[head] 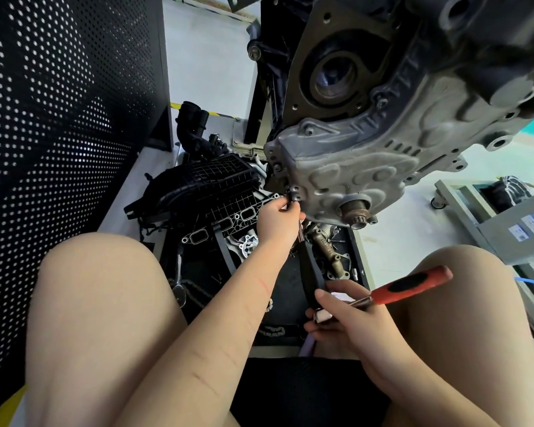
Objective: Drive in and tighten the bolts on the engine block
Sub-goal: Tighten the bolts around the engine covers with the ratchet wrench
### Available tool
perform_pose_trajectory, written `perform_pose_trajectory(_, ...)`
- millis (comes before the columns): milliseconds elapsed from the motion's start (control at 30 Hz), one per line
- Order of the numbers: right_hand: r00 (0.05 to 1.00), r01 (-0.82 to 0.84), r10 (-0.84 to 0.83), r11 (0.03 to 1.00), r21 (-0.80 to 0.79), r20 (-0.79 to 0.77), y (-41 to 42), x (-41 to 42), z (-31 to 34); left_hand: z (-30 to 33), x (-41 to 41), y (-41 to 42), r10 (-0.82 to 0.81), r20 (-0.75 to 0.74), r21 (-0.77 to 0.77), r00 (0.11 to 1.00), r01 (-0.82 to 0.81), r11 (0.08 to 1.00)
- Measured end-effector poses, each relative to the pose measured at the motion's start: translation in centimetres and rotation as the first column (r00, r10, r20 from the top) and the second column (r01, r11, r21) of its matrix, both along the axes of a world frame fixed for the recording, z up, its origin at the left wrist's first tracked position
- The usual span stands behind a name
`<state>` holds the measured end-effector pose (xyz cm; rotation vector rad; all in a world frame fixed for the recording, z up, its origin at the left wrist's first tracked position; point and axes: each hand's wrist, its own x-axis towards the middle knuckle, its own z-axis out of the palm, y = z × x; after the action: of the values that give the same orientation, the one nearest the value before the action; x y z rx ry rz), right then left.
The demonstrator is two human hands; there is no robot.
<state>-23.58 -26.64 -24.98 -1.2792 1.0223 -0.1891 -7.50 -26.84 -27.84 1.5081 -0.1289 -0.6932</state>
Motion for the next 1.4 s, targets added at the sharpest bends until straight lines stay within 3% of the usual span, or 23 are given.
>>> perform_pose_trajectory(133, 0.999, -0.011, 0.003, 0.981, 0.195, 0.041, -0.4, 0.3, 1.1, -0.3, 0.2, 0.1, -0.015, 0.027, -0.003, 1.0, 0.015, 1.0)
perform_pose_trajectory(233, 0.998, -0.029, 0.018, 0.977, 0.212, 0.053, -0.5, 0.3, 1.3, -0.1, 0.3, 0.0, -0.018, -0.022, -0.025, 1.0, 0.018, 1.0)
perform_pose_trajectory(333, 0.998, -0.024, 0.012, 0.979, 0.205, 0.059, -0.3, 0.4, 1.0, 0.3, -0.4, 0.4, -0.084, -0.165, -0.075, 0.983, 0.073, 0.995)
perform_pose_trajectory(500, 0.998, 0.004, -0.016, 0.977, 0.212, 0.057, 0.0, 0.6, 0.6, 0.1, -1.9, 2.4, -0.394, -0.375, -0.16, 0.839, 0.36, 0.919)
perform_pose_trajectory(633, 0.999, 0.004, -0.015, 0.975, 0.222, 0.051, -0.1, 0.6, 0.8, -0.4, -2.4, 4.5, -0.483, -0.421, -0.24, 0.767, 0.42, 0.875)
perform_pose_trajectory(733, 0.998, -0.03, 0.017, 0.973, 0.23, 0.057, -0.3, 0.4, 1.1, -0.1, -3.6, 5.6, -0.517, -0.362, -0.124, 0.775, 0.51, 0.851)
perform_pose_trajectory(833, 0.994, -0.098, 0.087, 0.978, 0.182, 0.066, -0.2, 0.2, 1.8, 0.4, -4.3, 5.8, -0.529, -0.104, 0.234, 0.842, 0.537, 0.81)
perform_pose_trajectory(900, 0.988, -0.154, 0.152, 0.986, 0.066, 0.04, 0.1, 0.3, 2.1, 0.7, -4.3, 5.7, -0.599, 0.134, 0.489, 0.79, 0.473, 0.733)
perform_pose_trajectory(967, 0.974, -0.225, 0.221, 0.965, -0.133, -0.045, 0.5, 0.6, 2.2, 0.8, -4.4, 5.4, -0.636, 0.255, 0.625, 0.728, 0.377, 0.683)
perform_pose_trajectory(1000, 0.955, -0.293, 0.267, 0.914, -0.28, -0.126, 0.6, 0.7, 2.1, 0.8, -4.4, 5.3, -0.637, 0.29, 0.661, 0.714, 0.332, 0.673)
perform_pose_trajectory(1067, 0.875, -0.482, 0.348, 0.694, -0.535, -0.338, 0.7, 0.9, 1.8, 0.5, -4.6, 5.1, -0.628, 0.336, 0.701, 0.701, 0.259, 0.664)
perform_pose_trajectory(1100, 0.834, -0.55, 0.361, 0.591, -0.59, -0.417, 0.8, 0.8, 1.7, 0.3, -4.7, 5.1, -0.623, 0.348, 0.711, 0.7, 0.237, 0.662)
perform_pose_trajectory(1167, 0.827, -0.561, 0.35, 0.545, -0.623, -0.439, 0.8, 0.6, 1.3, 0.0, -4.7, 5.1, -0.606, 0.364, 0.716, 0.707, 0.203, 0.667)
perform_pose_trajectory(1233, 0.849, -0.525, 0.318, 0.589, -0.614, -0.421, 0.7, 0.4, 1.0, -0.3, -4.9, 5.0, -0.587, 0.372, 0.706, 0.719, 0.191, 0.682)
perform_pose_trajectory(1300, 0.903, -0.422, 0.299, 0.752, -0.506, -0.308, 0.5, 0.3, 0.8, -0.5, -4.9, 5.0, -0.568, 0.37, 0.682, 0.735, 0.2, 0.703)
perform_pose_trajectory(1367, 0.953, -0.286, 0.249, 0.927, -0.244, -0.171, 0.3, 0.2, 0.8, -0.5, -4.7, 5.0, -0.539, 0.355, 0.628, 0.764, 0.232, 0.742)
perform_pose_trajectory(1400, 0.968, -0.234, 0.221, 0.966, -0.109, -0.119, 0.1, 0.1, 0.9, -0.5, -4.6, 5.1, -0.525, 0.342, 0.592, 0.779, 0.255, 0.765)
